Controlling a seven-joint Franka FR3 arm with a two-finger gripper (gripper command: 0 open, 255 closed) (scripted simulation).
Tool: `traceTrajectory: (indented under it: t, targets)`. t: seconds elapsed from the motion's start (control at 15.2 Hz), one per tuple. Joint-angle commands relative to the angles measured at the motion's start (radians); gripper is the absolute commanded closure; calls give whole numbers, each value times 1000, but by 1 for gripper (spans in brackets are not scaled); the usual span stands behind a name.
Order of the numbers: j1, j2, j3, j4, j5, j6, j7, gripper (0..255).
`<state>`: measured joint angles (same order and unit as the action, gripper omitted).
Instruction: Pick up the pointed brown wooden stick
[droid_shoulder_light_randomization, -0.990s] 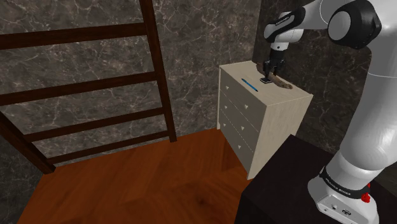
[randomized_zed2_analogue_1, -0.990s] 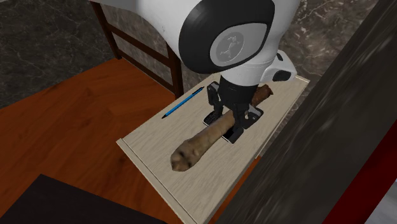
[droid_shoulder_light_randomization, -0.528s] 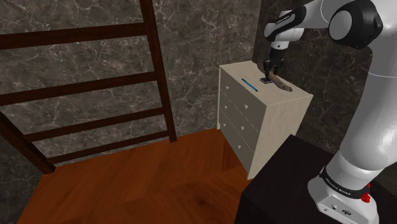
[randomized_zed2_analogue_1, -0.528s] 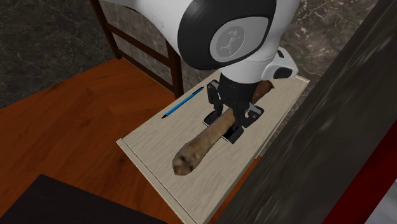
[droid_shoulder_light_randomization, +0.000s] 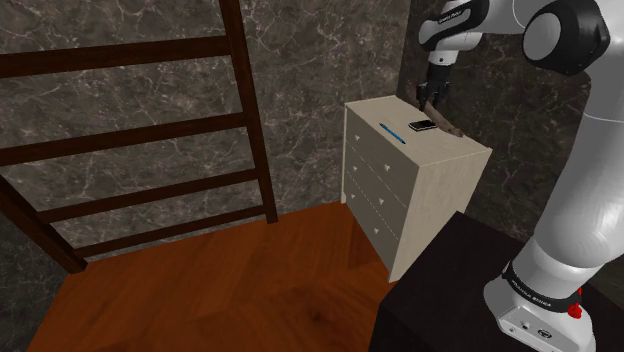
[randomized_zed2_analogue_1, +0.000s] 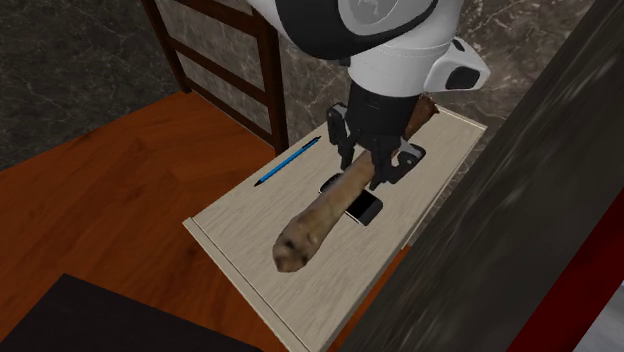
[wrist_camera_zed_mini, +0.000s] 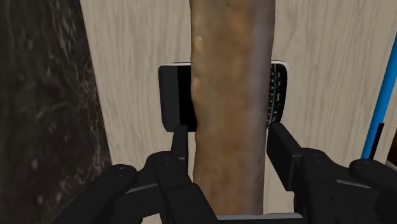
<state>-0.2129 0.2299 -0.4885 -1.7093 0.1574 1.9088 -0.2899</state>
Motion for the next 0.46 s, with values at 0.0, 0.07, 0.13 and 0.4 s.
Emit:
traceTrajectory:
  t: [0.0, 0.07, 0.13, 0.4]
  targets:
    - [0, -6, -1, 19, -4, -24, 3, 255]
    - [0, -8, -2, 30, -5, -37, 4, 255]
    - [-1, -10, -2, 41, -7, -49, 6, 255]
    - [-1, -13, -3, 66, -9, -77, 8, 255]
